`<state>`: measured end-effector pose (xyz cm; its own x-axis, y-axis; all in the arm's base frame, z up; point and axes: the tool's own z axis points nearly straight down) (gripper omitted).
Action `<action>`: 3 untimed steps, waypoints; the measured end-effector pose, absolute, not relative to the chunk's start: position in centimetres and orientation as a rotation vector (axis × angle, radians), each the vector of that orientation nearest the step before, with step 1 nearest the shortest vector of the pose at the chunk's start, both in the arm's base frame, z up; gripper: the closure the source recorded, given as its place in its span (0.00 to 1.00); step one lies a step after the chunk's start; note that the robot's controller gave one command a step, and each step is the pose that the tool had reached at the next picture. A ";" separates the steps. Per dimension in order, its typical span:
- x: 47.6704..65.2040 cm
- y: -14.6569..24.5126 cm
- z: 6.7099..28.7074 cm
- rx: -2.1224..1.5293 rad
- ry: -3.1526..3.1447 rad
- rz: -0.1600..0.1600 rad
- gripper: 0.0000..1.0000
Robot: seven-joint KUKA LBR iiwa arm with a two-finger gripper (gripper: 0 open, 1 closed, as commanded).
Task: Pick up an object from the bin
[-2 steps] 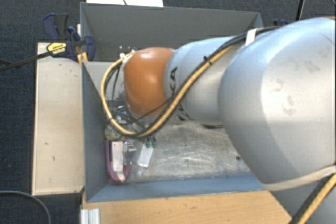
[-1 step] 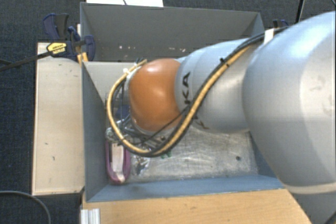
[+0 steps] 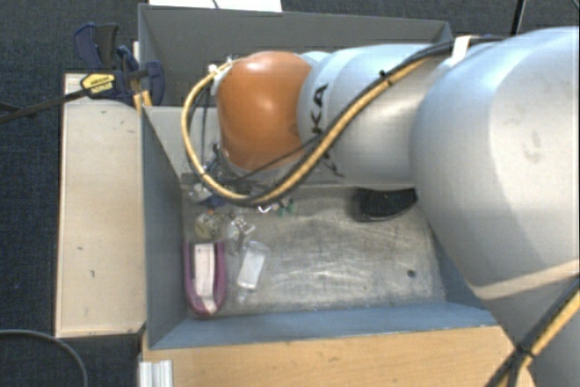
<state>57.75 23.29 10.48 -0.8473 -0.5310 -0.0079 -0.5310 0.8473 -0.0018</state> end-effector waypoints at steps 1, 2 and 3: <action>58.6 22.1 7.0 -1.247 2.882 0.000 0.00; 58.7 22.2 7.2 -1.237 2.883 0.003 1.00; 58.8 23.5 19.1 -1.208 2.885 0.001 1.00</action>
Offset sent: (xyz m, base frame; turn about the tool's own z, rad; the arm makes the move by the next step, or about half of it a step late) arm 0.0077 -0.0121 -0.0348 -0.2577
